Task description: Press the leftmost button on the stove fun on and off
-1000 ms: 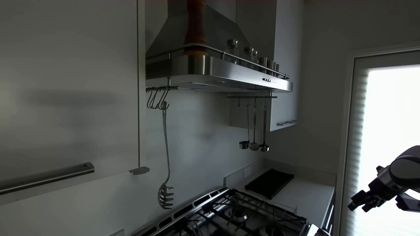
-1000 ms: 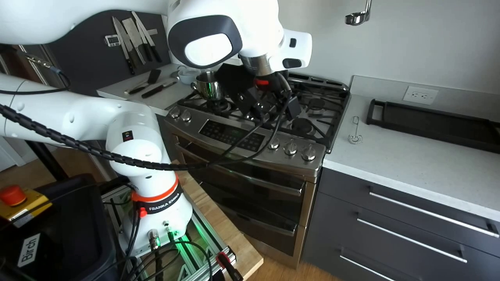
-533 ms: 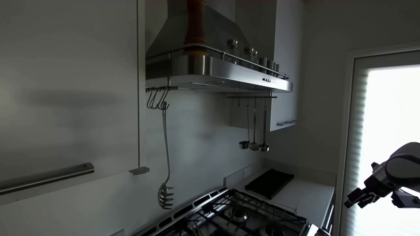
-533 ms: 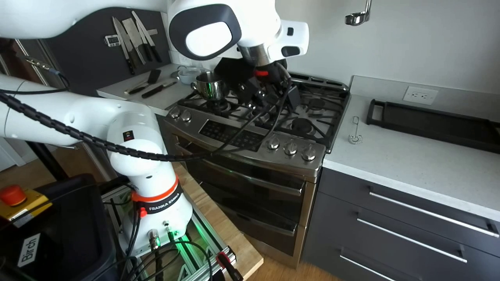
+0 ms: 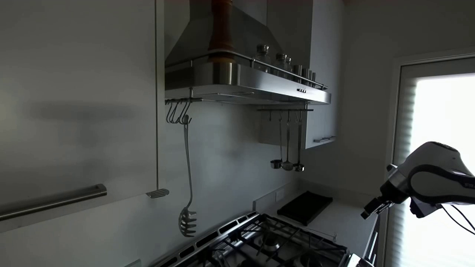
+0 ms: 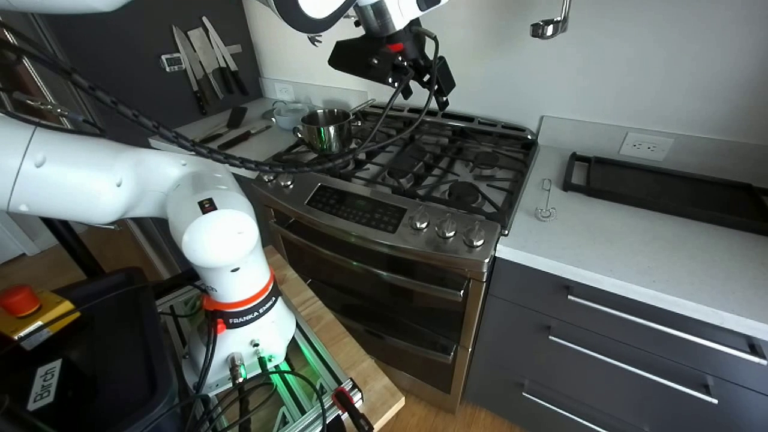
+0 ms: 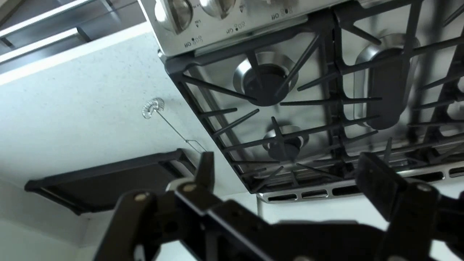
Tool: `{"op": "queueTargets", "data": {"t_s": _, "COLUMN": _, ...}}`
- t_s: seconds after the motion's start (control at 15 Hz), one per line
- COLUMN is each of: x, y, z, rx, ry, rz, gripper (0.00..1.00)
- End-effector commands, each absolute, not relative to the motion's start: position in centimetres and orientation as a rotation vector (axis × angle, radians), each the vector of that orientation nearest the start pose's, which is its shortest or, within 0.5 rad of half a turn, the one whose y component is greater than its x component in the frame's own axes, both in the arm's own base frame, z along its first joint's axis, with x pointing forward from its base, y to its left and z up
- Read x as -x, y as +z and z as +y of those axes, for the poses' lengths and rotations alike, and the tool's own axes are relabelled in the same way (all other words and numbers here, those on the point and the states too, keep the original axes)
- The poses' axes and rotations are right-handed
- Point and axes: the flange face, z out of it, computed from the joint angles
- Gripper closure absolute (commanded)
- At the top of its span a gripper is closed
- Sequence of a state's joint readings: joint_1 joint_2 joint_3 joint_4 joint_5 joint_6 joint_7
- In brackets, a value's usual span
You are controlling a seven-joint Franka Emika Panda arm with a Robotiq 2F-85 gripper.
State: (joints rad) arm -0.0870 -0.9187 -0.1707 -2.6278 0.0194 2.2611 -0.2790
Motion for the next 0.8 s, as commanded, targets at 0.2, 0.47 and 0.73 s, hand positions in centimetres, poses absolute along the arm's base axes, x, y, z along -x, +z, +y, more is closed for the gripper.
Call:
{"op": "queueTargets", "data": {"t_s": 0.2, "x": -34.1, "y": 59.0, "z": -3.9, "rx": 3.058, "ry": -0.882, "rz": -0.240, "gripper": 0.00}}
{"op": "queueTargets", "data": {"t_s": 0.47, "x": -35.3, "y": 59.2, "z": -3.1, "rx": 3.074, "ry": -0.867, "rz": -0.266, "gripper": 0.00}}
{"op": "queueTargets", "data": {"t_s": 0.73, "x": -34.9, "y": 60.4, "z": -1.6, "rx": 3.008, "ry": -0.968, "rz": -0.346, "gripper": 0.00}}
